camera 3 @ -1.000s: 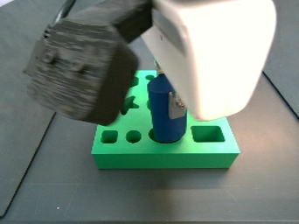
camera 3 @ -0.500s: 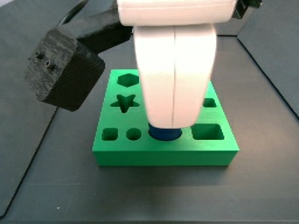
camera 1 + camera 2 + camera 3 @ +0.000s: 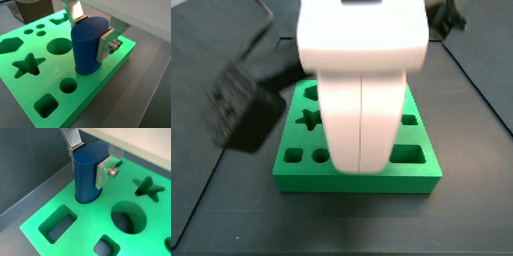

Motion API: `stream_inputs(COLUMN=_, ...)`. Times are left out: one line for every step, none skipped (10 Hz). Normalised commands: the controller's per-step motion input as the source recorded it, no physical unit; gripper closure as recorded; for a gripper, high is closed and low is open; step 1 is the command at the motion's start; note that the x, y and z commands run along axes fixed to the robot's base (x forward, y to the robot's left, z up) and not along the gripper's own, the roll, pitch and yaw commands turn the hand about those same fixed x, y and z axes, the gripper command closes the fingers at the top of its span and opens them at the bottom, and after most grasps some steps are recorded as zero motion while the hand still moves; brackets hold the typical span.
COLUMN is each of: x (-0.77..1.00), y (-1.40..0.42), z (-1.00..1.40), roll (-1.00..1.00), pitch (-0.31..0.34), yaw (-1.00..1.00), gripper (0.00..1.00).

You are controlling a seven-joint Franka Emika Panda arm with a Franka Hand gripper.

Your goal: Insert the oval object.

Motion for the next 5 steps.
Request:
stream_inputs(x=0.32, y=0.00, z=-0.67, roll=0.01, pitch=0.170, yaw=-0.09, gripper=1.00)
stream_inputs(x=0.38, y=0.00, z=-0.52, roll=0.00, pitch=0.200, yaw=-0.07, gripper=1.00)
stream_inputs(x=0.16, y=0.00, z=-0.29, roll=-0.08, pitch=0.094, yaw=-0.06, gripper=1.00)
stream_inputs(x=0.01, y=0.00, z=0.00, roll=-0.06, pitch=0.000, yaw=0.00, gripper=1.00)
stream_inputs(x=0.00, y=0.00, z=0.00, roll=0.00, pitch=0.000, yaw=0.00, gripper=1.00)
